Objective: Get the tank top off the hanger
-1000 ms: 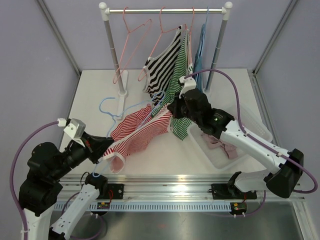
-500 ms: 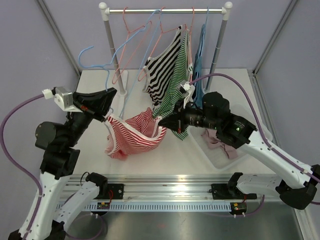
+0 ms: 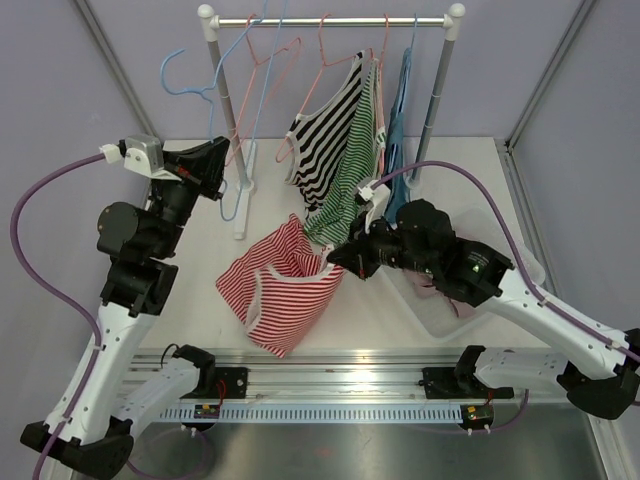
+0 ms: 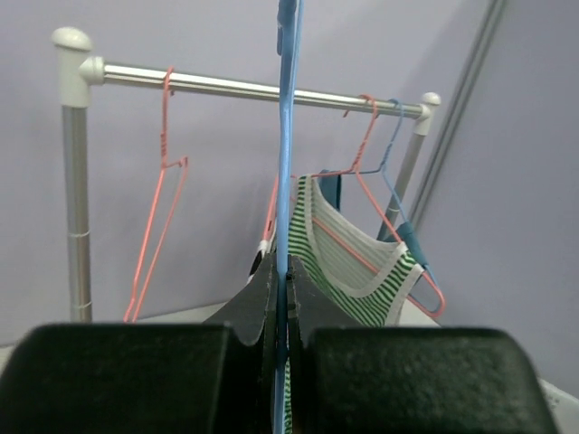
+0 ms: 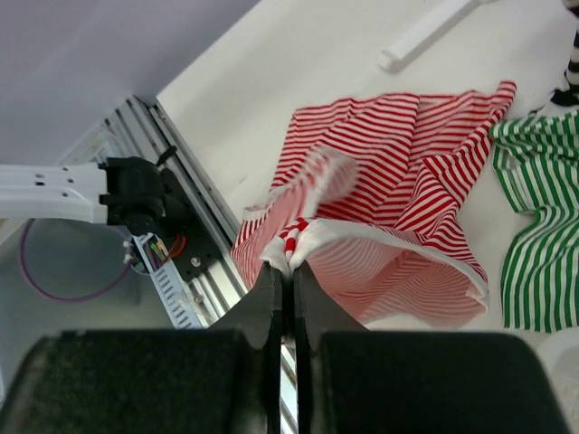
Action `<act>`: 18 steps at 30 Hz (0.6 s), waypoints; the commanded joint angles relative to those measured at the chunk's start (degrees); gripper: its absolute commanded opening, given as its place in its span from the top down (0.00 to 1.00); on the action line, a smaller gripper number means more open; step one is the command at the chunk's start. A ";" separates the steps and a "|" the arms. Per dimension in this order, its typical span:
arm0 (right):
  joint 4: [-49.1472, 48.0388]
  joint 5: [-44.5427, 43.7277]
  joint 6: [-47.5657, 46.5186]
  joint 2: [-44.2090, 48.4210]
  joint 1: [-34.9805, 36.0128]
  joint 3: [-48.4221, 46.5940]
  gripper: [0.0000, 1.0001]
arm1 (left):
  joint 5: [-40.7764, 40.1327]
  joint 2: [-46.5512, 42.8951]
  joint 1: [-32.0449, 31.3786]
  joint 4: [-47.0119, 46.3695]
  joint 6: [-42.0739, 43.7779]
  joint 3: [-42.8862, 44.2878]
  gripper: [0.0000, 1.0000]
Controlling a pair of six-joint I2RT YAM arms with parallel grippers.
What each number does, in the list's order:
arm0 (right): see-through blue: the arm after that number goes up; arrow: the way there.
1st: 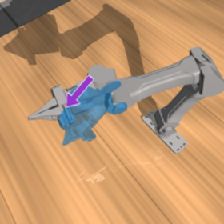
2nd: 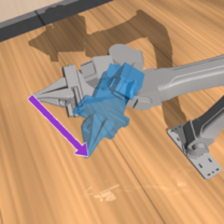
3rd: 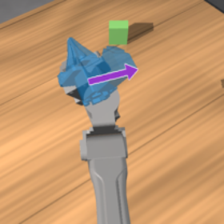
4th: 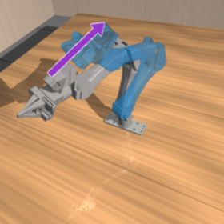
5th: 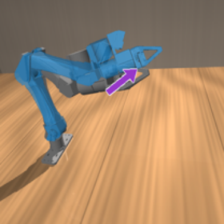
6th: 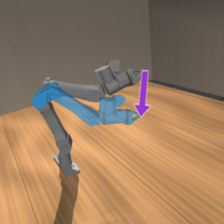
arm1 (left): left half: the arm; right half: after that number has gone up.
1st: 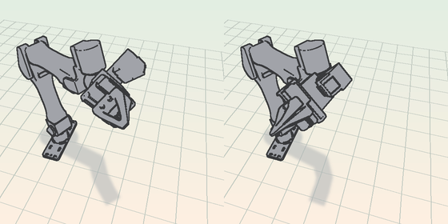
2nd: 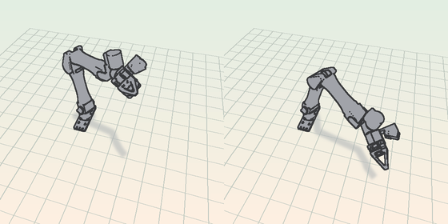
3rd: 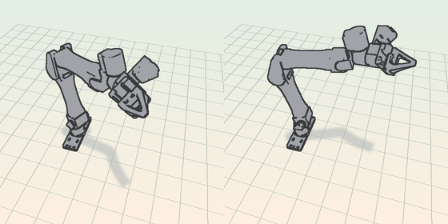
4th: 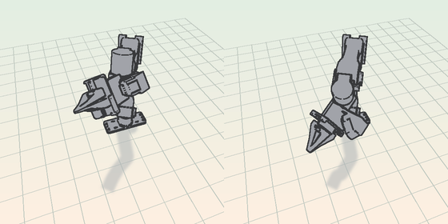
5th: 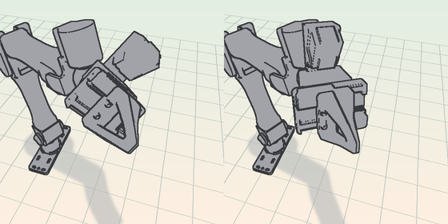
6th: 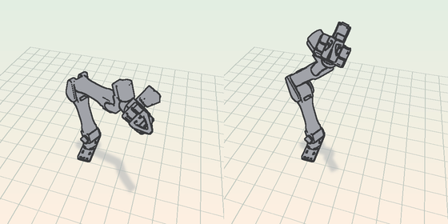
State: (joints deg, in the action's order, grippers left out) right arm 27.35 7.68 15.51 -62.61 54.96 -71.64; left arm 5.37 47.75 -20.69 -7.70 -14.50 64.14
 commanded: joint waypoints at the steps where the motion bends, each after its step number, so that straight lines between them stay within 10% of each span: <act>1: -0.63 -4.34 -0.83 -0.93 1.99 3.07 1.00 | -7.47 -0.81 0.03 4.88 3.15 2.57 1.00; 4: -2.83 -5.83 0.22 -2.43 2.61 5.97 0.89 | -8.35 -0.55 0.03 12.05 4.39 3.44 1.00; 7: -4.76 -6.19 1.01 -4.71 2.79 7.03 0.24 | -8.62 0.59 0.03 17.62 4.22 4.77 1.00; 9: -4.42 -8.98 1.45 -5.59 2.96 6.95 0.01 | -7.92 0.59 0.03 20.79 4.39 4.68 1.00; 18: -4.24 -15.50 2.25 -4.37 2.96 8.00 0.01 | -10.20 9.27 -0.14 33.53 6.32 15.20 1.00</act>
State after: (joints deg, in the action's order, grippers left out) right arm 25.89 -4.21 17.04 -69.32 57.32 -63.96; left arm -2.48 52.73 -20.69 22.81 -10.09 71.02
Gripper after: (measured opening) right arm 0.993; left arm 0.020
